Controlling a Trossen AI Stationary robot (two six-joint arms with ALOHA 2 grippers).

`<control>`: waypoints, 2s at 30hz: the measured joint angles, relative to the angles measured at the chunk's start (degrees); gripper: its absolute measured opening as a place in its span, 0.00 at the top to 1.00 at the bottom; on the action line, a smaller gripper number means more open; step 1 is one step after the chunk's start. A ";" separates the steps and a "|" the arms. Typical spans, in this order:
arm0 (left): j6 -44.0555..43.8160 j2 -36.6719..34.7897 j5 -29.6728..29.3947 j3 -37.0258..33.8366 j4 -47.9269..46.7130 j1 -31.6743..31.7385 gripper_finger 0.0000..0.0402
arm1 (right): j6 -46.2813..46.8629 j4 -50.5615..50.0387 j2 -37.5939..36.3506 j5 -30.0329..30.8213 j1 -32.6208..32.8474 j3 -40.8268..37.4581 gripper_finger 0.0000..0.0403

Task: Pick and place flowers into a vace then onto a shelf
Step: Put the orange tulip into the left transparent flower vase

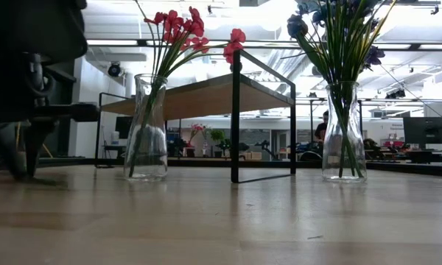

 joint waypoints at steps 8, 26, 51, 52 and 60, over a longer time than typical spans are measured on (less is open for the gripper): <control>2.44 0.05 -4.47 0.14 2.86 0.72 0.95 | 0.09 0.00 0.00 0.00 -0.02 0.00 0.73; 5.91 0.20 -3.73 17.05 -24.61 0.61 0.95 | 0.17 0.00 -0.02 -0.21 -0.02 0.00 0.73; 4.35 -1.04 -30.22 41.80 -41.14 -13.23 0.95 | 1.68 -1.42 -0.02 -1.14 0.00 0.01 0.73; 4.47 -1.04 -33.87 42.52 -41.09 -13.83 0.95 | 1.68 -1.42 -0.02 -1.12 0.00 0.00 0.73; 17.12 -1.04 -57.13 49.29 -41.10 -14.32 0.95 | 1.68 -1.42 -0.02 -1.13 0.00 0.02 0.73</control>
